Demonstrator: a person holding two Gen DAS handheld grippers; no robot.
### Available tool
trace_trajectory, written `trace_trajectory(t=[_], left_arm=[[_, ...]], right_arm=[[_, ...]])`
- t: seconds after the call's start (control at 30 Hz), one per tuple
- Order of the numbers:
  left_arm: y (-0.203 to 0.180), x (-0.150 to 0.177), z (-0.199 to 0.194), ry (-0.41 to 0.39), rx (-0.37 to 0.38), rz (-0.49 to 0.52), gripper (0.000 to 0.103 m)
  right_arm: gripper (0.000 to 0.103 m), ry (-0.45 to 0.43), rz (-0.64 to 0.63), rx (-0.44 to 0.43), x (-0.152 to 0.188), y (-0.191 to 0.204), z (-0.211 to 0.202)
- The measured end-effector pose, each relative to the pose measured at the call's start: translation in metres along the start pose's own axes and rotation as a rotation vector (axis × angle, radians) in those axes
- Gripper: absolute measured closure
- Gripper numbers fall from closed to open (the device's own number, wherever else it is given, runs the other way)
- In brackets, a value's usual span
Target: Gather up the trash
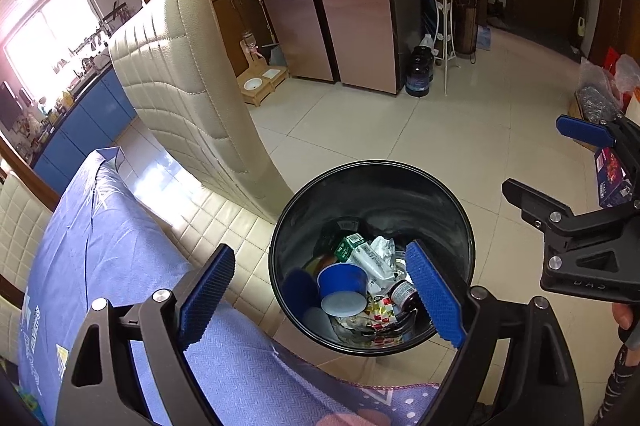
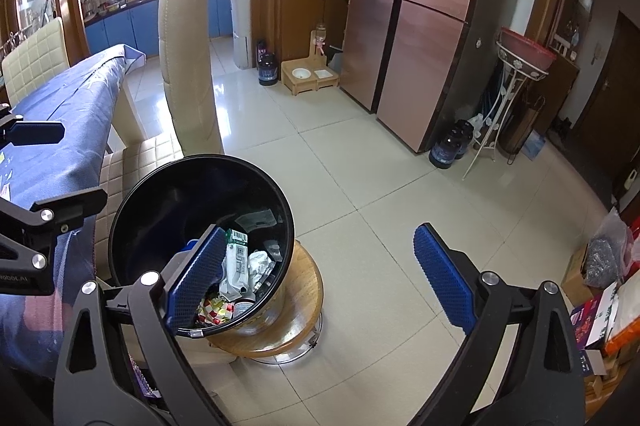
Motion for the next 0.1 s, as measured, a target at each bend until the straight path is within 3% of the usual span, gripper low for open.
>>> trace_trajectory(t=[0.1], left_arm=[[0.0001, 0.0009, -0.0024, -0.004, -0.003, 0.004, 0.018]], right_arm=[[0.009, -0.001, -0.002, 0.0, -0.0005, 0.0012, -0.0017]])
Point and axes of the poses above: each gripper's, at about its wrist camera, not at the fingertips, and z roughly the way its jaws point, y to its left, x to its underside, the point moved 3 cm from there along z, roughly the way its jaws point, and after that the axes turned 15 degrees about z, right-handed, at the moved point
